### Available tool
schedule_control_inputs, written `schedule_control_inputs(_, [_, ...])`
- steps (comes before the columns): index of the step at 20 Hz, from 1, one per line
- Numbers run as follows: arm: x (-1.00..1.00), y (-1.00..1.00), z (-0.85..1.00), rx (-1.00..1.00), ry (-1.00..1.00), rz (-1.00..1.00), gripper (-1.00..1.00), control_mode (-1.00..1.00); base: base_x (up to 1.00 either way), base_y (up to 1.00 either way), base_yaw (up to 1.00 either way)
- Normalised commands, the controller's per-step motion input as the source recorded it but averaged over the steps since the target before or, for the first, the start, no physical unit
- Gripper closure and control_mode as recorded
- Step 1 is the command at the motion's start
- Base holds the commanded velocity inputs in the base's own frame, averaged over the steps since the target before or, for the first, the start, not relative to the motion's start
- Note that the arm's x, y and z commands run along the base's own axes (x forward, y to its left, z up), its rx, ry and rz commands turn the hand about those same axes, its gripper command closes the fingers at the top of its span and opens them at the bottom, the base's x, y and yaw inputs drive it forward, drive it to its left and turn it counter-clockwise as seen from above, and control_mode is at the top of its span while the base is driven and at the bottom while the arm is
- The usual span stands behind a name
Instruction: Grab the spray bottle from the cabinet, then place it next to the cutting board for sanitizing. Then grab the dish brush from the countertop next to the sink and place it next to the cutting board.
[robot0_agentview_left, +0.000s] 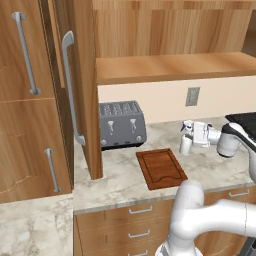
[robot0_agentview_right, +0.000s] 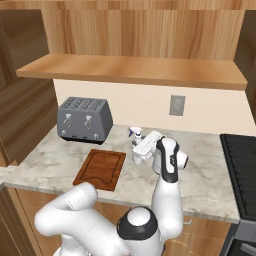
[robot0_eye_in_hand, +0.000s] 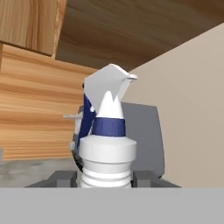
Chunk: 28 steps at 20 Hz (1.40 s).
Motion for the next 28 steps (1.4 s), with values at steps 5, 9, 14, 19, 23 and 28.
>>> schedule_control_inputs(5, [0.10, 0.00, -0.17, 0.00, 0.02, 0.00, -1.00, -1.00, 0.00, 0.00, 0.00])
schedule_control_inputs(9, [0.05, 0.00, -0.14, 0.00, 0.02, 0.00, -1.00, -1.00, 0.00, 0.00, 0.00])
schedule_control_inputs(14, [0.03, 0.00, -0.07, 0.00, 0.01, 0.00, -1.00, -1.00, 0.00, 0.00, 0.00])
schedule_control_inputs(19, [-0.02, 0.00, 0.00, 0.00, 0.01, 0.00, -1.00, -1.00, 0.00, 0.00, 0.00])
schedule_control_inputs(23, [0.00, 0.00, 0.00, 0.00, 0.00, 0.00, -1.00, -1.00, 0.00, 0.00, 0.00])
schedule_control_inputs(28, [0.00, -0.01, 0.00, 0.00, 0.00, 0.00, -1.00, -1.00, 0.00, 0.00, 0.00])
